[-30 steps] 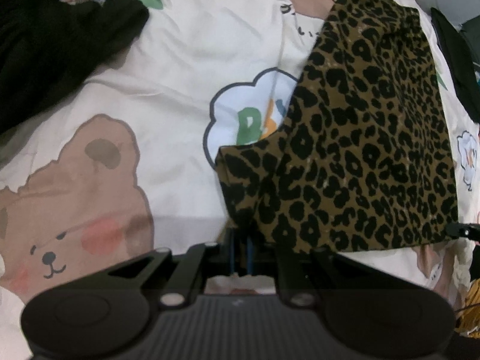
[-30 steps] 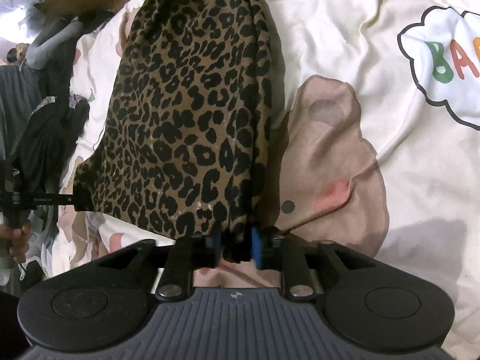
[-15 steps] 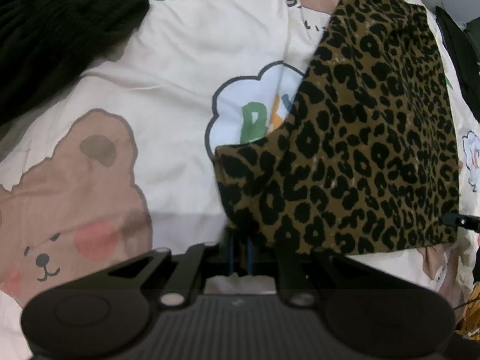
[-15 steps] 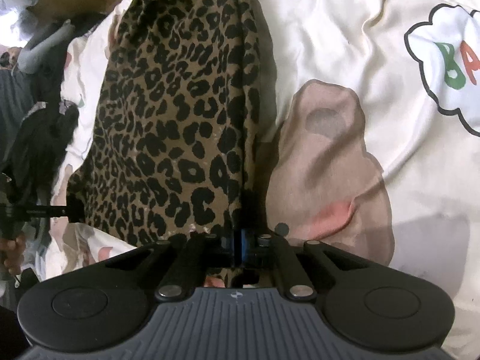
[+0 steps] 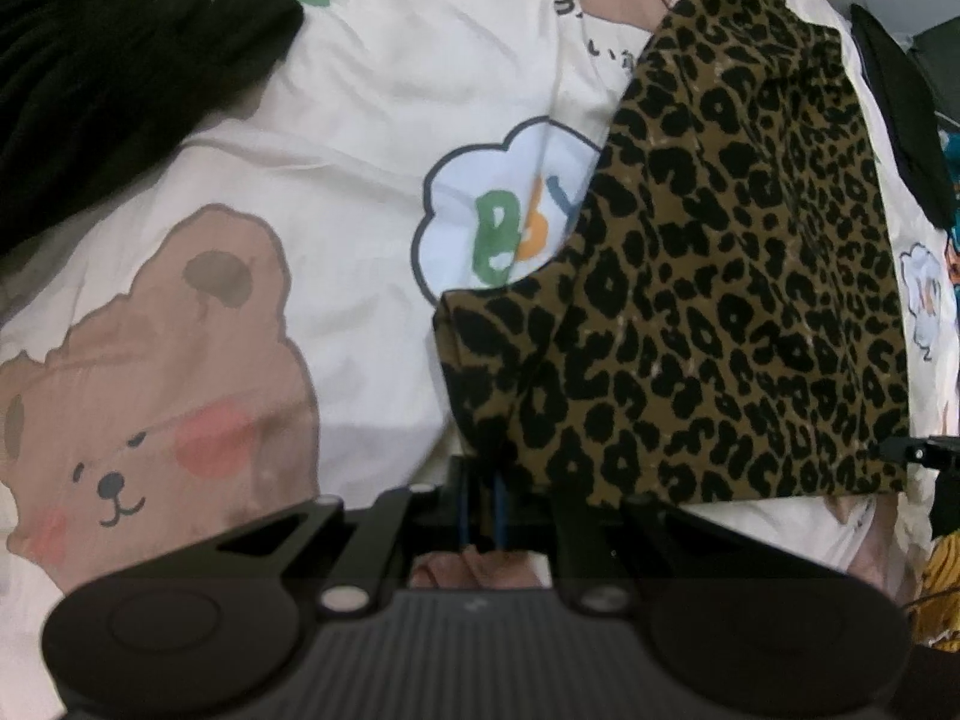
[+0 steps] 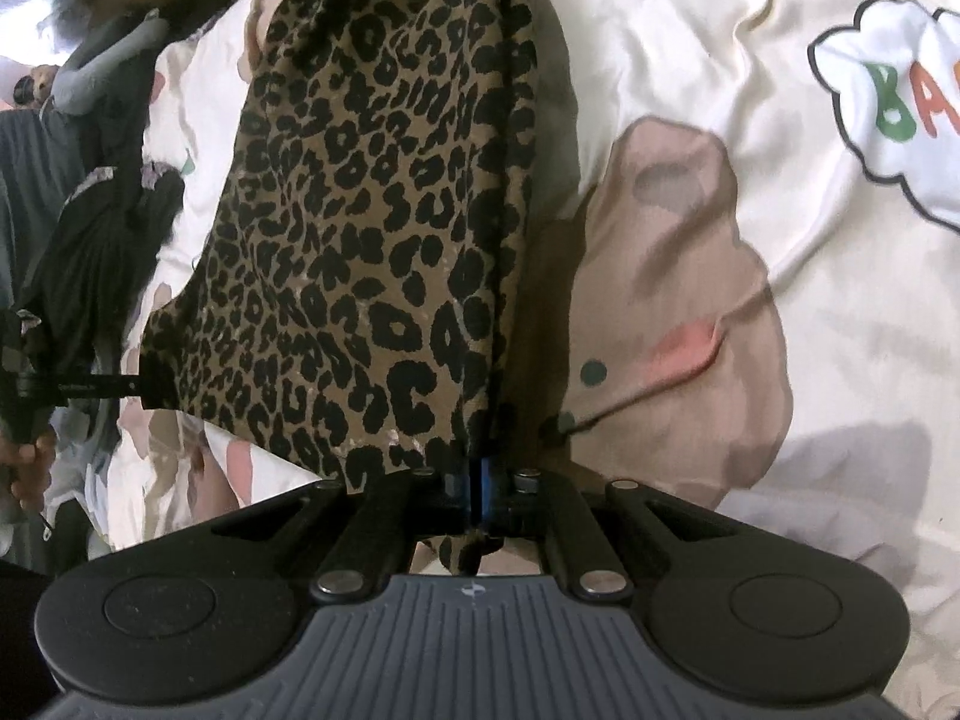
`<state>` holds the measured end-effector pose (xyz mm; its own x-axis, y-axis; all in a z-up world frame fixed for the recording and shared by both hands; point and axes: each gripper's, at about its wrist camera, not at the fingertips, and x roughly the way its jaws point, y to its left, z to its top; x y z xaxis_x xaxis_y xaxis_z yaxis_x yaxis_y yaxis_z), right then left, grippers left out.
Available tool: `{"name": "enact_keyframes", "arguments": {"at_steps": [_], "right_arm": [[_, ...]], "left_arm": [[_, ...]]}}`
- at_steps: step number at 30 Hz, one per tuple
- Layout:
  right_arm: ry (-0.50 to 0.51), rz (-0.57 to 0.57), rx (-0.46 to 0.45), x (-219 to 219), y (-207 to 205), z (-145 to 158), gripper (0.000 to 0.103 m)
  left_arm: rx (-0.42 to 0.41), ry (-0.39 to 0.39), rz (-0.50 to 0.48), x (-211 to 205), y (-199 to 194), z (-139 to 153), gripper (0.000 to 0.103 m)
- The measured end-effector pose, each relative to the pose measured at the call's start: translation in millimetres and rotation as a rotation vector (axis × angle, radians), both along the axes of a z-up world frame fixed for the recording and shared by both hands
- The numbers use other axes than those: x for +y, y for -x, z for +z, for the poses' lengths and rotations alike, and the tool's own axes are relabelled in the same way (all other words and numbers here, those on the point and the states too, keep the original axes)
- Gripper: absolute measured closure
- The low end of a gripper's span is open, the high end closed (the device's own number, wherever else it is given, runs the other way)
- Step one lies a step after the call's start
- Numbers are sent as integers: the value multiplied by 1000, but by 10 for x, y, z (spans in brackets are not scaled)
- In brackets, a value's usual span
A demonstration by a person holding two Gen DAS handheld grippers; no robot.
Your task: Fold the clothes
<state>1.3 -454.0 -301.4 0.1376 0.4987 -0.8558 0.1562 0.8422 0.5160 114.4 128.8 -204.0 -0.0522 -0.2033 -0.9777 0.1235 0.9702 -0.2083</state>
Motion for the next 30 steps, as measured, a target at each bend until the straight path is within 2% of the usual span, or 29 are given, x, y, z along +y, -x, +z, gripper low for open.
{"name": "enact_keyframes", "arguments": {"at_steps": [3,6,10,12,13,16,22,30], "right_arm": [[2,-8,1,7,6,-60,102],[-12,-26,-19,-22,38,-111,100],[-18,-35,-33,-26,99,-142,91],[-13,-30,-30,-9,125,-152,87],[-12,-29,-28,5,123,-156,82],[-9,-26,-22,49,117,-169,75],[-2,-32,-19,57,106,-184,72],[8,-55,-20,-23,119,-174,71]], "left_arm": [[2,-3,11,-133,67,-258,95],[-9,-4,7,-124,-8,-356,95],[-18,22,30,-74,-60,-459,93],[-21,42,56,-36,-87,-485,90],[-26,47,67,-27,-98,-495,89],[-45,53,55,-38,-137,-505,84],[-61,77,39,-51,-221,-534,68],[-68,84,10,-109,-294,-608,58]]}}
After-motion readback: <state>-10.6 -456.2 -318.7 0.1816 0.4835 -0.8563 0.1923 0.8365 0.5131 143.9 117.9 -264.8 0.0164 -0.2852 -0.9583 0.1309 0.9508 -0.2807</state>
